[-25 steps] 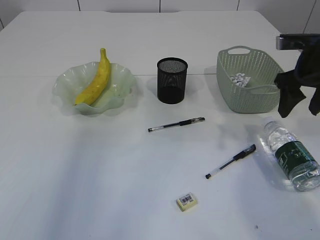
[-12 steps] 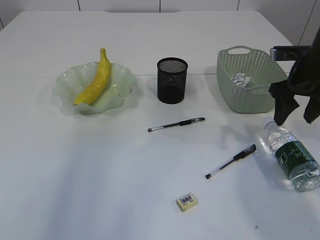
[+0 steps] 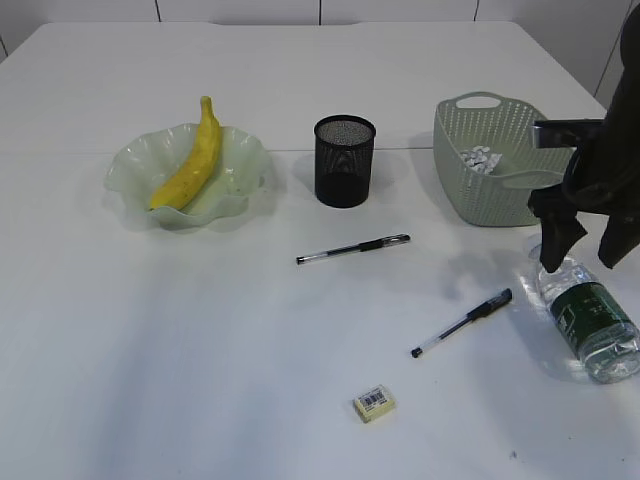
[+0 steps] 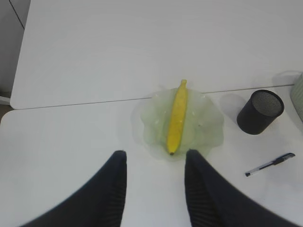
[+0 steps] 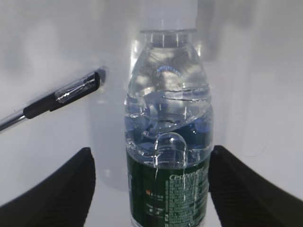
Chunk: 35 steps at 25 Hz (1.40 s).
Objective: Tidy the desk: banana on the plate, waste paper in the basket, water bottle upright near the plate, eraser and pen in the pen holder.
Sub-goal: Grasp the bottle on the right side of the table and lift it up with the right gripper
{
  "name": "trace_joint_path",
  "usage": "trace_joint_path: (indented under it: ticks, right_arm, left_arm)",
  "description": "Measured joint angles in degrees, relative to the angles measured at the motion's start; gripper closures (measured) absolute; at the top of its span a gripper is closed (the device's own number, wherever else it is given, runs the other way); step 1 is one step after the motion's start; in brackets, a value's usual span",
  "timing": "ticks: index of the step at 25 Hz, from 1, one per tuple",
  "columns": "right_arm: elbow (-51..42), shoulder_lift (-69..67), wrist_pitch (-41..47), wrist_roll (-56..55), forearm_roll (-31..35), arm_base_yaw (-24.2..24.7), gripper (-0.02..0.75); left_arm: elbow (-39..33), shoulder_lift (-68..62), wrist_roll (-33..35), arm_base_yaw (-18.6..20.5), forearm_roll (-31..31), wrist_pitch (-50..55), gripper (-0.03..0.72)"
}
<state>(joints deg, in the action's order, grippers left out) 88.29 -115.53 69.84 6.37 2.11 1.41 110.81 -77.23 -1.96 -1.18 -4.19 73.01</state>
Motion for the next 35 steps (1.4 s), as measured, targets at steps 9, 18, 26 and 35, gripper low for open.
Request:
trace_joint_path:
  ticks: [9, 18, 26, 35]
  right_arm:
    - [0.0, -1.3, 0.0, 0.0, 0.0, 0.0, 0.184]
    - [0.0, -4.1, -0.2, 0.0, -0.8, 0.0, 0.183]
    - [0.0, -4.6, -1.1, 0.0, -1.1, 0.0, 0.183]
    - [0.9, -5.0, -2.8, 0.0, -0.7, 0.0, 0.183]
  left_arm:
    - [0.0, 0.0, 0.0, 0.0, 0.0, 0.0, 0.402]
    - [0.0, 0.0, 0.0, 0.0, 0.0, 0.0, 0.402]
    - [0.0, 0.0, 0.0, 0.0, 0.0, 0.0, 0.402]
    - [0.0, 0.0, 0.0, 0.0, 0.0, 0.0, 0.402]
